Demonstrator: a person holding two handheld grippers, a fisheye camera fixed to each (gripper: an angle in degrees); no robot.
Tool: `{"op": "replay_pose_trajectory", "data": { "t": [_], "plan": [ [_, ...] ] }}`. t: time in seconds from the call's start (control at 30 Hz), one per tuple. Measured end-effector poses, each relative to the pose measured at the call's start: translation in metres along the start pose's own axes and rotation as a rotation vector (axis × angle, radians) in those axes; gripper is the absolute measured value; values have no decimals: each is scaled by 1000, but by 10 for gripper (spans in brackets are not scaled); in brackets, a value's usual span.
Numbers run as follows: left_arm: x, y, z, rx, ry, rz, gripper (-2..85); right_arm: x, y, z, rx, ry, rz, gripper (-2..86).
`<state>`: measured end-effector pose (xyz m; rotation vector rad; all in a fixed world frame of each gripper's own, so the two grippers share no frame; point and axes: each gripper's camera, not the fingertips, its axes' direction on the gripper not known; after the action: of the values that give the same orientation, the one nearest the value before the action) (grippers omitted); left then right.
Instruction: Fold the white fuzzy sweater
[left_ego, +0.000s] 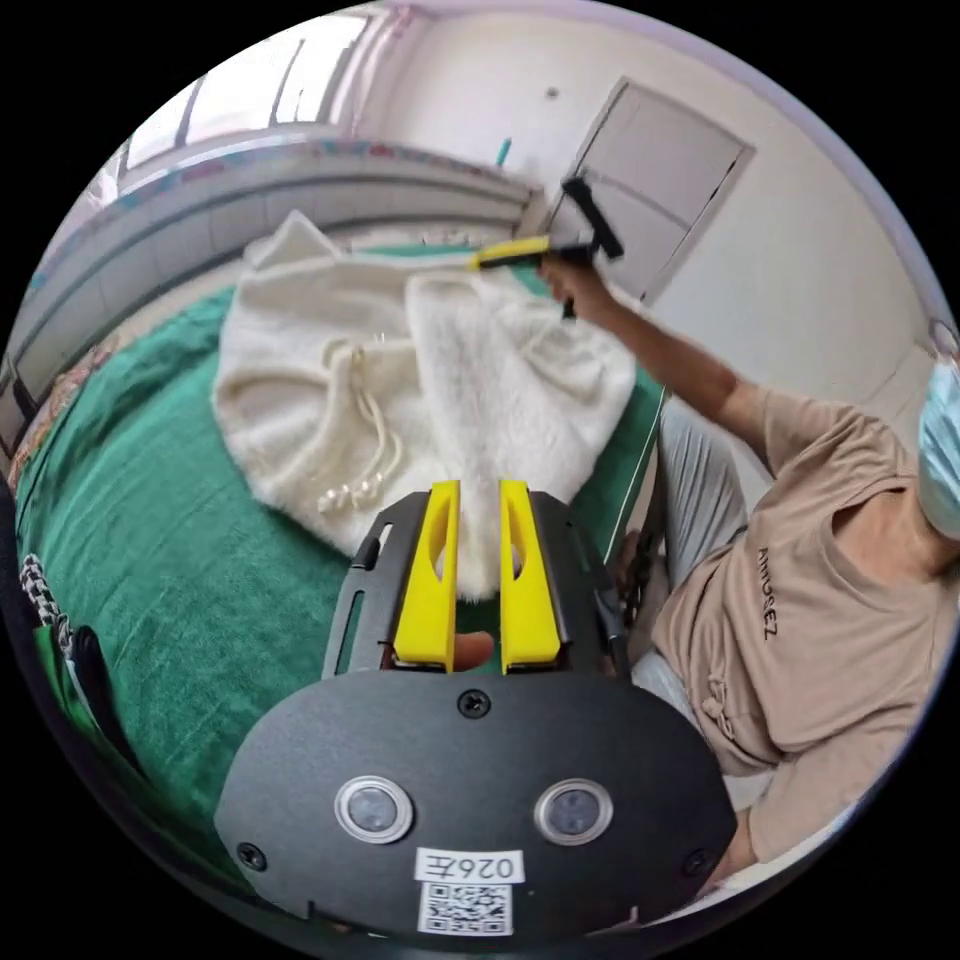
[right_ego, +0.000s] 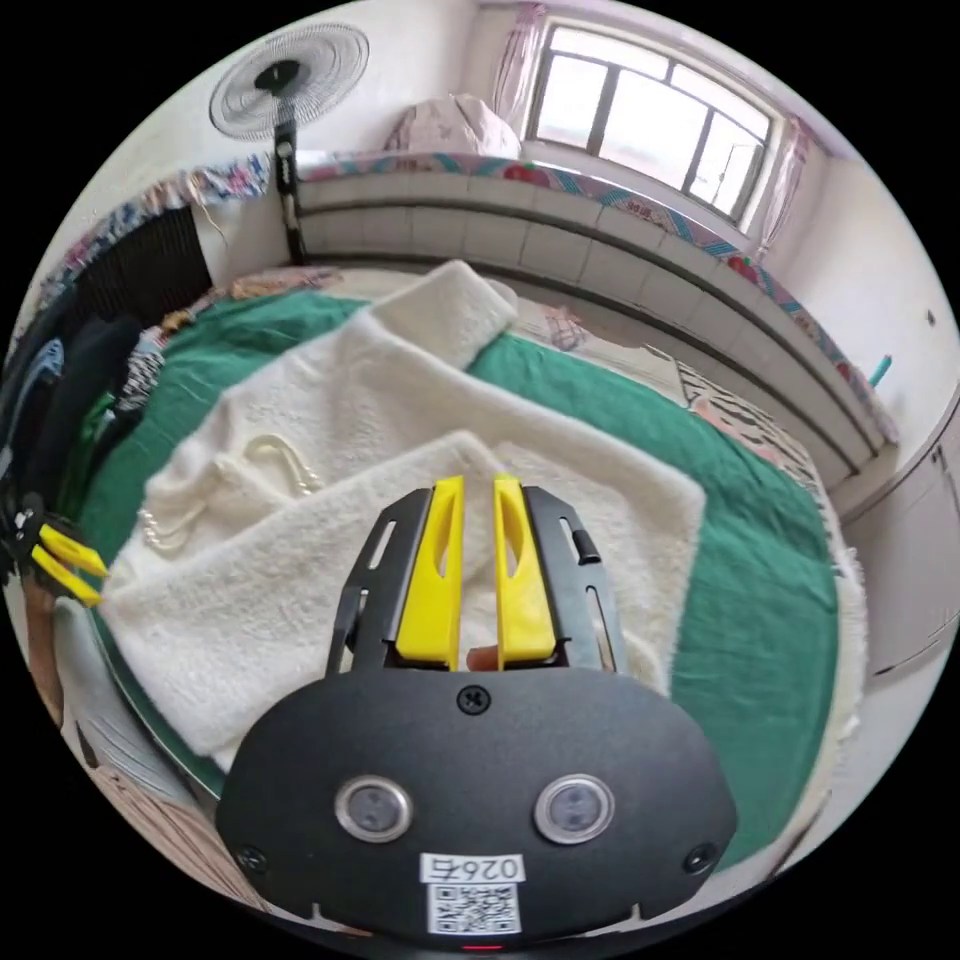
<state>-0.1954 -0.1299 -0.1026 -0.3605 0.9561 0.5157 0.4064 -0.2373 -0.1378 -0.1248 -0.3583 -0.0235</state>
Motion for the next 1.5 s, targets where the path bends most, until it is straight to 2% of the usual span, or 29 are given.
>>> {"op": "replay_pose_trajectory", "data": {
  "t": [0.03,0.07,0.17,0.2,0.37,0.5,0.57,0.7,0.8,0.83,0.87,0.9,1.0,1.07,1.1,1.13,1.17,1.27,1.33,1.43,1.5],
  "plan": [
    [2,5,-12,94,-8,21,20,0,12,0,45,-67,17,1],
    [1,4,-8,91,-2,38,2,-2,19,11,30,-79,5,-4],
    [-23,-20,24,-150,90,60,-7,-4,17,54,-184,-29,-98,-8],
    [-29,-25,21,-137,79,54,-7,0,17,54,-171,-36,-83,-8],
    [-103,-100,-40,270,-108,14,16,55,-21,41,64,-223,118,-4],
    [-175,-192,-17,316,-89,-29,69,91,-74,78,84,-328,219,24],
    [-209,-252,16,303,-114,-64,104,112,-108,113,99,-397,296,44],
    [-237,-318,82,262,-213,-75,131,133,-147,181,91,-539,442,77],
    [-266,-347,146,118,-215,-141,95,137,-167,243,38,-671,548,70],
    [-276,-353,174,8,-224,-178,49,133,-174,265,-6,-741,547,45],
    [-279,-356,194,-93,-249,-177,45,130,-180,279,-42,-798,536,20],
    [-276,-357,197,-99,-269,-158,43,130,-182,279,-35,-794,535,7],
    [-240,-339,159,148,-316,-13,42,129,-188,226,191,-690,414,-8],
    [-198,-302,102,374,-205,142,49,108,-174,139,436,-577,140,-8],
    [-185,-288,89,411,-180,195,61,97,-164,114,488,-537,39,-5],
    [-163,-258,69,440,-153,286,85,70,-135,72,549,-430,-170,0],
    [-148,-228,59,418,-151,318,113,45,-101,44,519,-329,-327,16],
    [-135,-152,60,239,-251,267,124,17,-19,21,312,-266,-468,36],
    [-145,-111,60,150,-245,171,95,19,17,17,212,-280,-436,41],
    [-166,-62,53,140,-116,-6,28,35,42,15,142,-250,-301,56],
    [-172,-52,52,170,-31,-73,42,53,35,23,113,-235,-151,94]
  ]
}}
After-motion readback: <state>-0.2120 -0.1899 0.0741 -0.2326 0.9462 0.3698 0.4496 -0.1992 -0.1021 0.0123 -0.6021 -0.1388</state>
